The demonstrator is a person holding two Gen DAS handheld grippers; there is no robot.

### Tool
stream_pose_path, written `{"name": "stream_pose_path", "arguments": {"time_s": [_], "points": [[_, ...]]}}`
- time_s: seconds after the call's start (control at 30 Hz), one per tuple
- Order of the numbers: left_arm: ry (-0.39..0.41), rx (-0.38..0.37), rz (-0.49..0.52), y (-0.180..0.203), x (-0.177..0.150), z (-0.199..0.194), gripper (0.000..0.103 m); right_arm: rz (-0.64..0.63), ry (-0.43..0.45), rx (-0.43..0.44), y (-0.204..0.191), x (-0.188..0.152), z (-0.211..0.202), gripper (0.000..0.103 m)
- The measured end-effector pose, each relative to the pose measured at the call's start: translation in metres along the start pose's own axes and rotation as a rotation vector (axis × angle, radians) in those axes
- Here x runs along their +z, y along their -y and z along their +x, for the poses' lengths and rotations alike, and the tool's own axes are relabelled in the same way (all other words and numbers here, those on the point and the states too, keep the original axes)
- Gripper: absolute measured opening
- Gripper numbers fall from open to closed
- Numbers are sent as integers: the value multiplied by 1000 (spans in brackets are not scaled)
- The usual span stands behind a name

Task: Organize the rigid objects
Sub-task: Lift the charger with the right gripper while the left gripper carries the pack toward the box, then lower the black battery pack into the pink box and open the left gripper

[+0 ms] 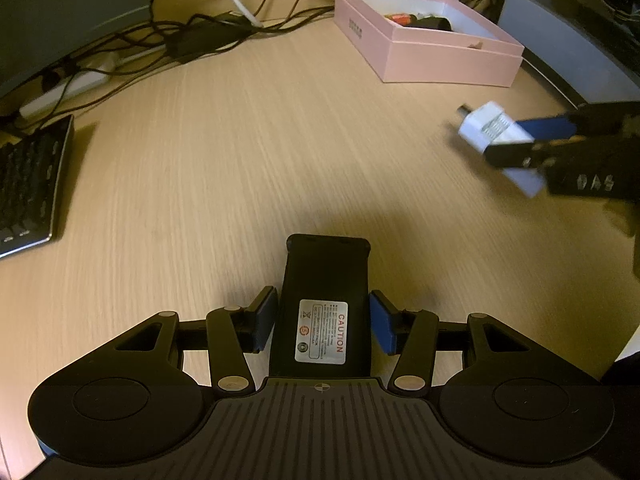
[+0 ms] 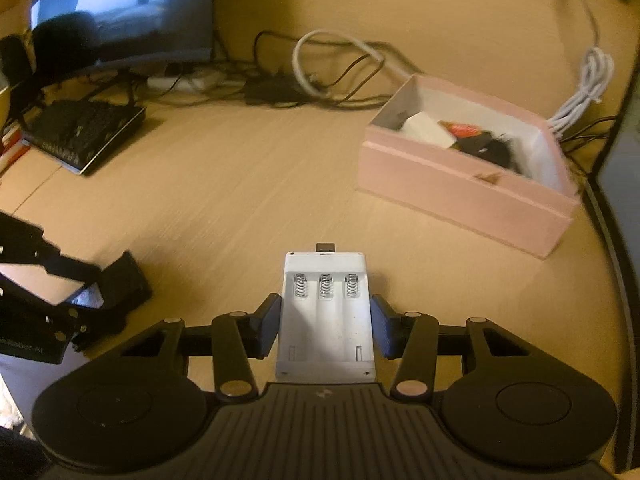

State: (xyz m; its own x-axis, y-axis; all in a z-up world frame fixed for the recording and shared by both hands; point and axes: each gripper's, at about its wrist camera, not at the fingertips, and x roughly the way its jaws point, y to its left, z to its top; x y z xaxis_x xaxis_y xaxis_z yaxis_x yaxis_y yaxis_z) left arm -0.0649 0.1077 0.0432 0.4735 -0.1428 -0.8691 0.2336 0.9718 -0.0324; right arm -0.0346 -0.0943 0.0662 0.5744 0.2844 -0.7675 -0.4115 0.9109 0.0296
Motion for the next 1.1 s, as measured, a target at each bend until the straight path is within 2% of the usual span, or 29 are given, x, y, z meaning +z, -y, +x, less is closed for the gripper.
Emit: {"name": "stream_pose_path", "arguments": {"time_s": [0.23,0.37,0.6,0.7,0.87,1.0,1.1], "points": [[4,-14,-14,-6,1,0,54,22,19,-55,12,4,-12,47],[-2,-119,-29,-1,-1,-4,54,22,11,-59,12,0,-18,48],[-2,-214,101,41,9,-9,54,53,25,-85,21,-9,-39,48],[33,-257,124,51,34,-15,54,79,27,-111,30,-17,-48,48],[155,-273,131,56,105,-24,54,130,28,-176,44,-36,-61,48],[255,-257,59,60,172,-11,54,180,41,-205,55,-50,-73,47],[273,-233,-11,67,218,16,54,199,41,-230,64,-59,-80,47]]}}
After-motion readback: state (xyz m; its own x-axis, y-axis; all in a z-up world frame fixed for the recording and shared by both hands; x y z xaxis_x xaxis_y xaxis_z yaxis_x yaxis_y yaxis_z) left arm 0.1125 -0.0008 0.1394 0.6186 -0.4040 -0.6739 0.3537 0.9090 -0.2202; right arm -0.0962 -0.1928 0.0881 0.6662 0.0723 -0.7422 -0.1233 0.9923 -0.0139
